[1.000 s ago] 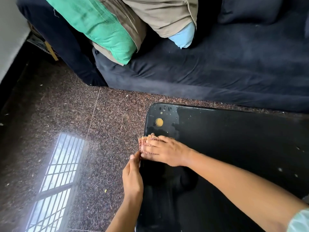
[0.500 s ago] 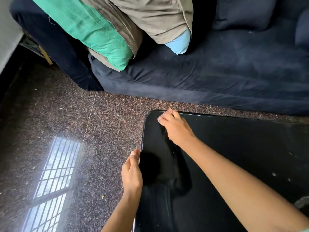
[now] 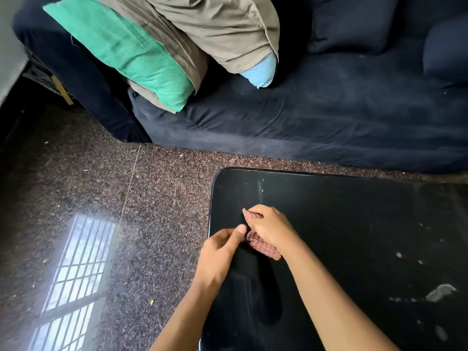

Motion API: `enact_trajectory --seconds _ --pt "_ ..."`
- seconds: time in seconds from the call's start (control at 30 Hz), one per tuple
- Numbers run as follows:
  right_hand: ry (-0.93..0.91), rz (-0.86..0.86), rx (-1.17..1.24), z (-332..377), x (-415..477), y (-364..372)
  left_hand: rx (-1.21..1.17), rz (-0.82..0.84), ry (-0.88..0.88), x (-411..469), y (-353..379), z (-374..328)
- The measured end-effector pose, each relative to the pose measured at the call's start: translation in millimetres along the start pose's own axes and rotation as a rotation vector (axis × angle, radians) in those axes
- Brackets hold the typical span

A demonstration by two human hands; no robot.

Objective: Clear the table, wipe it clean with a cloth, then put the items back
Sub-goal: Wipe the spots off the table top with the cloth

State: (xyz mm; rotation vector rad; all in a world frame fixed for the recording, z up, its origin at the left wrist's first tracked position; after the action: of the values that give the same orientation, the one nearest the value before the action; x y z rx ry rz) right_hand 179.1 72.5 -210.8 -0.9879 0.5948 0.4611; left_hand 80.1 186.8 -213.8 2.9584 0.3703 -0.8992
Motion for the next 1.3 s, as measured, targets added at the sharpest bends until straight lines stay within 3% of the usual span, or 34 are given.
enact_trajectory --seconds 0.1,0.2,0.3,0.43,0.57,0.63,0.77,0.93,1.0,1.07,1.1,1.2,1.3 --pt "0.051 0.007 0.025 1 1 5 -0.161 0.141 -0.017 -1 20 -13" --pt "0.103 0.072 0.281 -2 -4 0 -0.247 0.166 -0.034 4 19 -10" --pt "0.036 0.250 0.413 -4 -15 -4 -0.293 0.199 -0.048 11 13 -2" --pt "-0.033 0.473 0.373 -9 -19 -5 -0.322 0.286 -0.044 12 9 5" --pt "0.147 0.694 0.837 -26 -16 16 -0.315 0.350 -0.035 16 10 2" --pt "0.154 0.799 0.957 -32 -17 22 -0.281 0.357 -0.026 22 11 -4" --pt "0.151 0.649 0.996 -32 -7 6 -0.170 0.220 0.102 38 6 -25" --pt "0.055 0.173 1.188 -19 35 -69 -0.101 -0.096 0.177 58 -21 -31" --pt "-0.022 -0.167 0.921 -20 54 -106 -0.105 -0.195 0.149 59 -34 -24" --pt "-0.098 -0.447 0.401 -10 63 -126 -0.025 -0.265 0.088 57 -45 -9" --pt "-0.161 -0.502 0.159 0 65 -123 0.027 -0.287 0.048 57 -50 0" --pt "-0.395 -0.398 -0.386 21 75 -72 0.143 -0.313 -0.049 53 -57 23" --pt "-0.399 -0.330 -0.571 17 62 -31 0.178 -0.277 -0.104 47 -55 35"
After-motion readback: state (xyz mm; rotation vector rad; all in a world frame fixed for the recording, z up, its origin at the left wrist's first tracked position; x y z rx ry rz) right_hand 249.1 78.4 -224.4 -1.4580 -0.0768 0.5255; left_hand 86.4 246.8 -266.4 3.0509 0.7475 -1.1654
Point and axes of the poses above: each hand's wrist, its own x-axis towards the middle knuckle, its own y-axis out of the palm, z = x × y, the point moved 7 cm from there along x, towards the middle knuckle, and after that the axes turned 5 degrees about y, right-handed, at the moved point
